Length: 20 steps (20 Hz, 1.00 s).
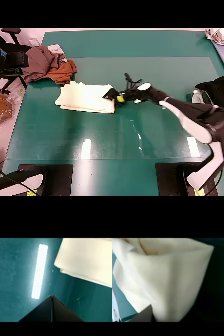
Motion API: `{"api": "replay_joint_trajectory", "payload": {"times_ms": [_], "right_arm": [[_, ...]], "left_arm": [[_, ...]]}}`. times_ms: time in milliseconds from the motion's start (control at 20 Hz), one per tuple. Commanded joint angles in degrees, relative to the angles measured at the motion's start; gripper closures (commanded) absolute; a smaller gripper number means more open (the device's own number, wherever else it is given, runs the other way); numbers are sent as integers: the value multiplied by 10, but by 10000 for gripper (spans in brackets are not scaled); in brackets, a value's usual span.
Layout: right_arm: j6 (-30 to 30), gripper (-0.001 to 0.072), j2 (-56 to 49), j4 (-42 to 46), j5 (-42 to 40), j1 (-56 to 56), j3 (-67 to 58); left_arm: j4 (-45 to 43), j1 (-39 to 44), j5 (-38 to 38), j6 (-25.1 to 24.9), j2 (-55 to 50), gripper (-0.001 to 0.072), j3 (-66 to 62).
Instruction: Fold the shirts.
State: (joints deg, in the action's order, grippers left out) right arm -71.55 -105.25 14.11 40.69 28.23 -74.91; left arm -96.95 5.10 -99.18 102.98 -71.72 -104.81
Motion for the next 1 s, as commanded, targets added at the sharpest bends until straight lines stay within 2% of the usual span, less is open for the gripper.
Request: {"api": "replay_joint_trajectory", "payload": {"times_ms": [0, 50, 150, 250, 350, 400, 500, 600, 750, 950], "right_arm": [[26, 657, -42, -56, -4, 39, -104], [23, 679, -32, -52, 37, 31, -144], [-48, 680, 16, 0, 103, 0, -203], [-153, 681, 87, 169, 142, -43, -255], [-282, 681, 143, 374, 225, -106, -323], [-318, 681, 165, 455, 274, -148, -356], [-330, 681, 195, 551, 340, -245, -402], [-329, 681, 202, 575, 386, -362, -431], [-305, 681, 202, 516, 397, -539, -413], [-282, 681, 181, 475, 396, -699, -418]], "left_arm": [[1, 0, -23, -15, 4, 680, 0], [0, 0, -27, -16, 4, 680, 0], [2, 0, -28, -15, 4, 680, 0], [20, 0, -27, -15, 4, 680, 0], [45, 0, -24, -15, 8, 680, 0], [62, 0, -18, -15, 12, 680, 0], [94, 0, -7, -14, 18, 680, 0], [127, 0, 4, -14, 20, 680, 0], [153, 0, 8, -2, 20, 679, 0], [156, 0, 10, 17, 20, 680, 0]]}}
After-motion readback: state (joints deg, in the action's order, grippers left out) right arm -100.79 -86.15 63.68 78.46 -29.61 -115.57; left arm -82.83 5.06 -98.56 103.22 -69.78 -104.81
